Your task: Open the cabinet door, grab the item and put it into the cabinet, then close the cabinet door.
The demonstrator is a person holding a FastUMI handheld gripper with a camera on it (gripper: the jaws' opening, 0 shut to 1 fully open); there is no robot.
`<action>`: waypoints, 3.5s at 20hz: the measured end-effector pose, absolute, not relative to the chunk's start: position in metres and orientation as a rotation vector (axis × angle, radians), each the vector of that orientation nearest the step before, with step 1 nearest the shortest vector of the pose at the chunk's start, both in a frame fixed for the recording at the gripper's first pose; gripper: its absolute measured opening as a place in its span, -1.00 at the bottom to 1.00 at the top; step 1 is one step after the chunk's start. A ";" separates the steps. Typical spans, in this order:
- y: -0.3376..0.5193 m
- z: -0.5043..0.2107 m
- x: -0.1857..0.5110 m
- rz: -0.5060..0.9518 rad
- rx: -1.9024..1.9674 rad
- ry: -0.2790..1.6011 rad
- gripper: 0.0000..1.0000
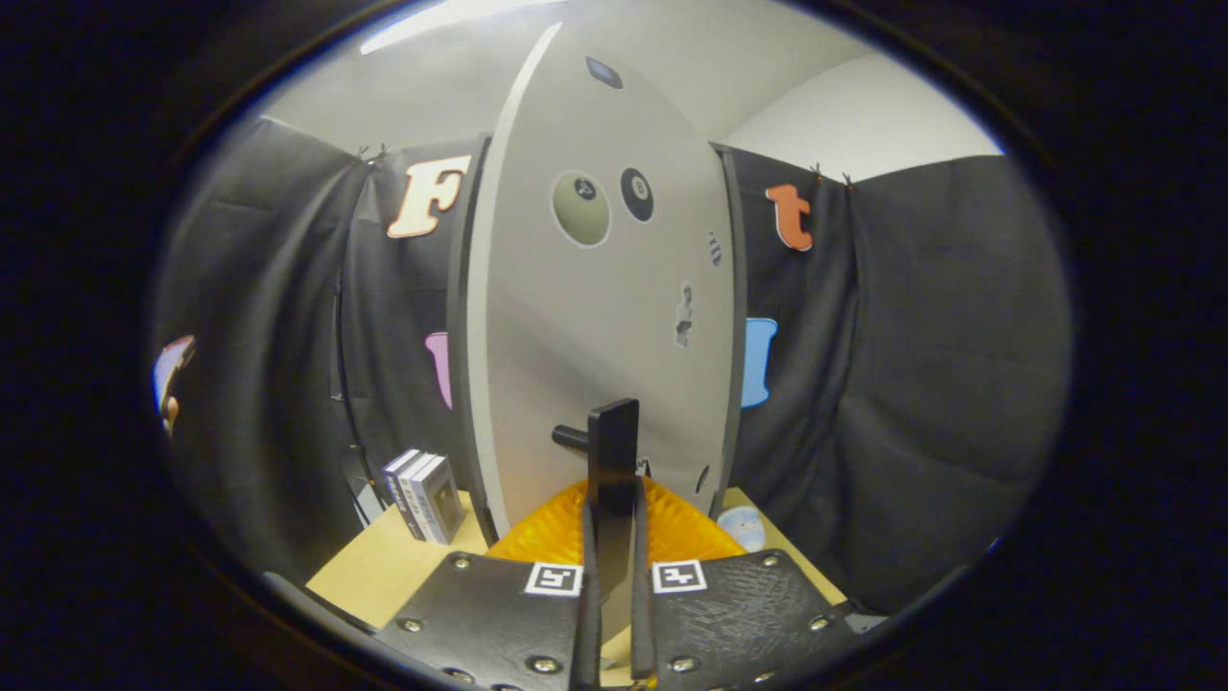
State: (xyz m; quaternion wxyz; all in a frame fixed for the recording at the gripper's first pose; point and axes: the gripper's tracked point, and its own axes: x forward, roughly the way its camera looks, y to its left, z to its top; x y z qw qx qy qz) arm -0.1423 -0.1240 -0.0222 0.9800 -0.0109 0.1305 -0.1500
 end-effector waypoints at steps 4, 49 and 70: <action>-0.152 -0.021 -0.164 -0.345 -0.005 0.287 -0.75; -0.263 0.025 -0.253 -0.364 0.052 0.228 -0.99; -0.124 -0.082 -0.144 0.037 -0.015 0.418 -0.98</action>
